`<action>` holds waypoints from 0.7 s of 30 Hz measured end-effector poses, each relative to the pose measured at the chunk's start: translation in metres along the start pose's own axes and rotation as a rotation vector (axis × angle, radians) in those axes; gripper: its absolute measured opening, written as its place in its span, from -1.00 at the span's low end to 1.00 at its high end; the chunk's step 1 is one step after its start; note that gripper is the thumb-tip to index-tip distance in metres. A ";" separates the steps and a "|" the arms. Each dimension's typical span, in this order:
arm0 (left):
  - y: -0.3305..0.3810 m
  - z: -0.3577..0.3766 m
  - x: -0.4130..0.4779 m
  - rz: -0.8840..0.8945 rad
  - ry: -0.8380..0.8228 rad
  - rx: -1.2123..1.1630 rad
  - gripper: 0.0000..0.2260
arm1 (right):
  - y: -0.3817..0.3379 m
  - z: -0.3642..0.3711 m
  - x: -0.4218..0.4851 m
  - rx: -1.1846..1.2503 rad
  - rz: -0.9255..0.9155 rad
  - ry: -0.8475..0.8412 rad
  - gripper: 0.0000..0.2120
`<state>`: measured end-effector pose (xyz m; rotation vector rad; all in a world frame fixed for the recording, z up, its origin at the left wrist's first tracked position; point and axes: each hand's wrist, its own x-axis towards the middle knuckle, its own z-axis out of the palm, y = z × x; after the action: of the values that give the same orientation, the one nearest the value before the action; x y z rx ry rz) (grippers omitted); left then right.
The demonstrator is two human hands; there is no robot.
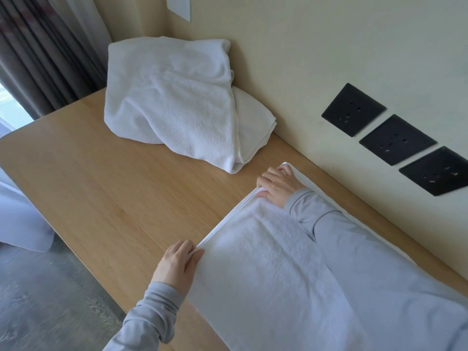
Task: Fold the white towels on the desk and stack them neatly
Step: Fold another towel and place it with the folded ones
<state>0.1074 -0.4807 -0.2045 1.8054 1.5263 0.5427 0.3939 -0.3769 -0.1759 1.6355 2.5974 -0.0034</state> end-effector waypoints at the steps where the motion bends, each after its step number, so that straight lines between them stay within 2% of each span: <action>1: 0.000 0.001 0.000 0.003 -0.003 -0.007 -0.81 | 0.001 0.004 0.002 -0.002 0.056 -0.089 -0.71; 3: -0.001 0.005 -0.002 -0.051 0.025 -0.050 -0.90 | 0.002 0.006 0.004 0.017 0.084 -0.127 -0.66; 5: 0.000 0.008 -0.005 -0.148 0.081 -0.124 -0.83 | 0.002 0.001 -0.001 0.039 0.049 -0.013 -0.72; 7: -0.002 0.009 -0.007 -0.140 0.114 -0.127 -0.84 | 0.006 -0.001 -0.010 0.046 0.027 0.069 -0.82; 10: -0.005 0.011 -0.007 -0.155 0.105 -0.120 -0.89 | 0.020 0.000 -0.022 0.016 0.059 -0.023 -0.82; 17: -0.013 0.010 -0.003 -0.250 0.064 -0.190 -0.81 | 0.040 -0.007 -0.012 -0.044 0.060 -0.092 -0.73; 21: -0.015 0.010 -0.002 -0.215 0.057 -0.144 -0.85 | 0.044 -0.007 -0.006 -0.046 0.077 -0.136 -0.81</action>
<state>0.1040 -0.4847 -0.2223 1.5076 1.6514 0.5865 0.4357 -0.3628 -0.1668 1.6567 2.4159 -0.0479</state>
